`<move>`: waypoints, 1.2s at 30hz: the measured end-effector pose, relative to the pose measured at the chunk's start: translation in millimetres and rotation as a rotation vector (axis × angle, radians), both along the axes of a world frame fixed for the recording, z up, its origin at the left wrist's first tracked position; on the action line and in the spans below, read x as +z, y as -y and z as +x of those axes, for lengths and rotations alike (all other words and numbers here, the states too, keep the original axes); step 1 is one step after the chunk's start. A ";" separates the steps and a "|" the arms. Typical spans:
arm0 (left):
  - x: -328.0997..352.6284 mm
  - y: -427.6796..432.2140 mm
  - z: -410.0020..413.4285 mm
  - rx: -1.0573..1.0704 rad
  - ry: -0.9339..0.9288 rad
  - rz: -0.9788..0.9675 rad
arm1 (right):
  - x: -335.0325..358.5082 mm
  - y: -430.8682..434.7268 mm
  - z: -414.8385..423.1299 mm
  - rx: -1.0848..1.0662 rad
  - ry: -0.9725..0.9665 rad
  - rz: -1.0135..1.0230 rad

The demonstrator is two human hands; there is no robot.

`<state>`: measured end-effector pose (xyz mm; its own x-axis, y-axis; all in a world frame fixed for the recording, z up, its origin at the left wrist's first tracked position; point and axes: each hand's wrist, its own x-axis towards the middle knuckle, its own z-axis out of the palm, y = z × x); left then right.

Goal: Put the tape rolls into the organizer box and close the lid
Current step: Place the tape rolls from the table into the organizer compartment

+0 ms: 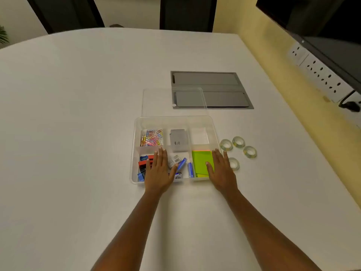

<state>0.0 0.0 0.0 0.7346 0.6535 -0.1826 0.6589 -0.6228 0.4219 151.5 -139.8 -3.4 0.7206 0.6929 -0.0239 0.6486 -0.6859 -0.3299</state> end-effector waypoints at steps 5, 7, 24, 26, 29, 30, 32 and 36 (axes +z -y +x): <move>-4.0 0.7 -1.0 0.025 0.055 0.030 | -3.9 1.8 -0.8 -0.031 0.025 0.070; -4.6 0.5 -0.3 0.017 0.039 0.045 | -4.3 2.0 -1.3 -0.022 0.045 0.105; -7.1 0.5 50.3 0.208 0.085 0.102 | -8.6 42.0 27.6 -0.064 -0.100 0.480; -8.6 -3.2 54.1 0.205 0.044 0.132 | -14.6 49.8 42.7 -0.113 -0.095 0.372; -8.7 -8.0 57.0 0.203 0.015 0.163 | -21.0 56.8 56.7 -0.044 -0.080 0.128; -8.7 -8.6 57.5 0.199 0.014 0.172 | -22.8 57.9 59.4 -0.006 -0.052 0.086; -8.5 -9.0 57.8 0.193 0.017 0.178 | -24.0 58.0 64.1 0.016 -0.049 0.119; -6.9 -10.7 57.2 0.186 0.029 0.144 | -11.8 42.3 74.1 -0.159 -0.173 0.350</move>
<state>57.2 10.7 -6.9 0.6027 0.7958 -0.0582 0.7567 -0.5468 0.3584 225.6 -182.2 -15.1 0.8255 0.5609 0.0631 0.4583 -0.6007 -0.6551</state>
